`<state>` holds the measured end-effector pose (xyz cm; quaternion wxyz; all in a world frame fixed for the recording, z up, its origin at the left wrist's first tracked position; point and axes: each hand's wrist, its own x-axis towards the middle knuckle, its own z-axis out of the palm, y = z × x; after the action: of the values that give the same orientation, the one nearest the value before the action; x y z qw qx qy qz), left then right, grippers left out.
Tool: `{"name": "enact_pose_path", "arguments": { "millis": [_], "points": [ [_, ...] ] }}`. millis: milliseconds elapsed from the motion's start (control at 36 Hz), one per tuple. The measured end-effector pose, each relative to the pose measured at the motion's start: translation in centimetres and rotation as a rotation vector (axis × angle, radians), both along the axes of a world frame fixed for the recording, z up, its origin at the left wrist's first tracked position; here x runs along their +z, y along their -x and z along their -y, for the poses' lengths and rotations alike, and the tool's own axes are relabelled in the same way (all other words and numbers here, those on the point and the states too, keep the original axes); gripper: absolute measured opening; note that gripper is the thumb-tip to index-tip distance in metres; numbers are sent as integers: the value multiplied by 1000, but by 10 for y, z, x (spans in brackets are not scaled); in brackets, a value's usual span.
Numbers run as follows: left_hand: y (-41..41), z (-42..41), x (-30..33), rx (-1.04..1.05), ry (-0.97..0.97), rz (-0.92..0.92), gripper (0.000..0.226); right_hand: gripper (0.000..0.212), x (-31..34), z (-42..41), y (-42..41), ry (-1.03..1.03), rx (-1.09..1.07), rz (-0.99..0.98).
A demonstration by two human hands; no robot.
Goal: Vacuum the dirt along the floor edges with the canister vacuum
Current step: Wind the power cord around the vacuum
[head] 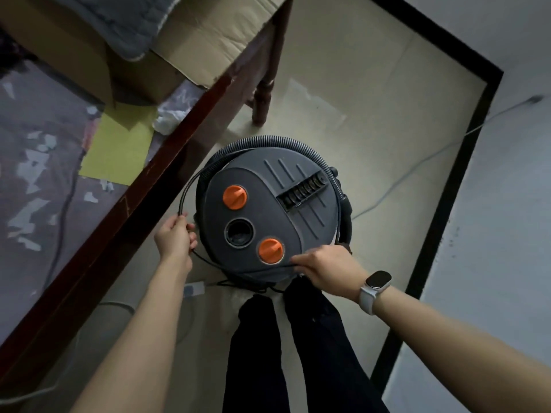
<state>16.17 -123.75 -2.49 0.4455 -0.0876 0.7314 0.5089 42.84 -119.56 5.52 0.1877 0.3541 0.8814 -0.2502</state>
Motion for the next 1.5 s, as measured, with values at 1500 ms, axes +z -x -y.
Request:
{"name": "enact_pose_path", "arguments": {
  "millis": [1500],
  "points": [
    [-72, 95, -42, 187, 90, 580, 24, 56, -111, 91, 45, 639, -253, 10]
  ]
}}
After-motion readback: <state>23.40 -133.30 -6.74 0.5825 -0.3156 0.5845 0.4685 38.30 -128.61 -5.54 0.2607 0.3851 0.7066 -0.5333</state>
